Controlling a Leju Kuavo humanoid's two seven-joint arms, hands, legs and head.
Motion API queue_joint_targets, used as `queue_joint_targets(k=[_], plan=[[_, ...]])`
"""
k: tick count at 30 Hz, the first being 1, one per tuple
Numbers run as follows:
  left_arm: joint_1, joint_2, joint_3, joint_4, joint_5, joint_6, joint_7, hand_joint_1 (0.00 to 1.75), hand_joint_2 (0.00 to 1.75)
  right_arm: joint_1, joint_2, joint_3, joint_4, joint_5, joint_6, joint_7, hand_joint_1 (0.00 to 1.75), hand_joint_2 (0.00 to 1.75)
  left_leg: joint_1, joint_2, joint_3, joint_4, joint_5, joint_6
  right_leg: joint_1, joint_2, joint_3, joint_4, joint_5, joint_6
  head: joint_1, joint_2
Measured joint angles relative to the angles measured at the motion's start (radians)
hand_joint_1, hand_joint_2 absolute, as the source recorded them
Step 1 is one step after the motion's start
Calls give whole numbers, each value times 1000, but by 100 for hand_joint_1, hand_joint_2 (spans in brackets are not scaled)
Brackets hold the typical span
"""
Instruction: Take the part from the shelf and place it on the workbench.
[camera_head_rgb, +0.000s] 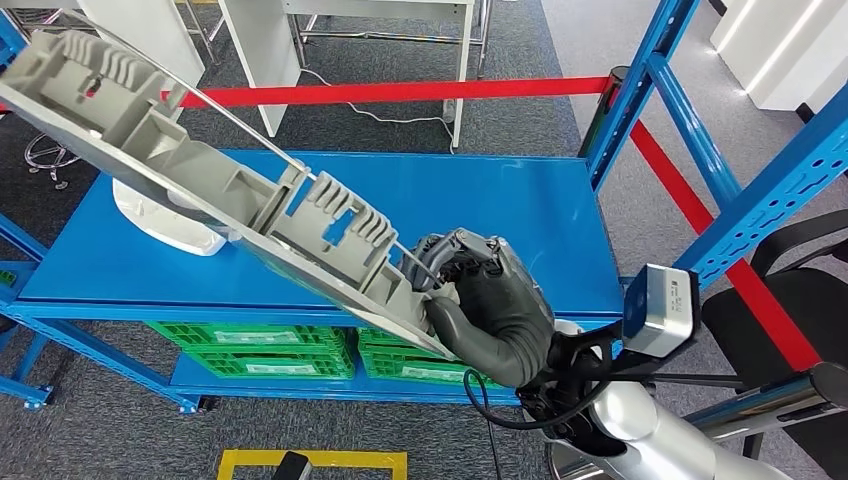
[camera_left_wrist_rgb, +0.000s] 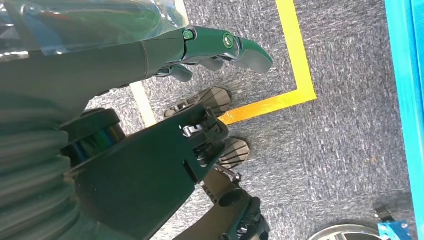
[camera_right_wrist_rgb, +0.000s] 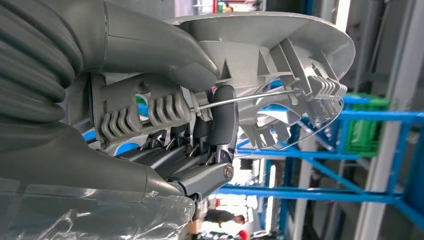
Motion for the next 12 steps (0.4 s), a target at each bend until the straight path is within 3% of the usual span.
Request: queue_joint_targets(k=[10, 11, 12], plan=[[4, -15, 2, 11, 11, 45, -43, 0, 0, 29, -4, -5, -68, 55, -27, 13, 175, 175, 0, 0, 0, 0, 0, 0, 0, 0, 0, 0, 0, 0, 0, 0], [4, -15, 2, 11, 10, 46, -46, 0, 44, 31, -4, -5, -71, 56, -29, 13, 175, 175, 0, 0, 0, 0, 0, 0, 0, 0, 0, 0, 0, 0, 0, 0], [4, -16, 2, 12, 9, 47, -47, 0, 58, 33, -4, -5, -73, 56, -30, 14, 175, 175, 0, 0, 0, 0, 0, 0, 0, 0, 0, 0, 0, 0, 0, 0]])
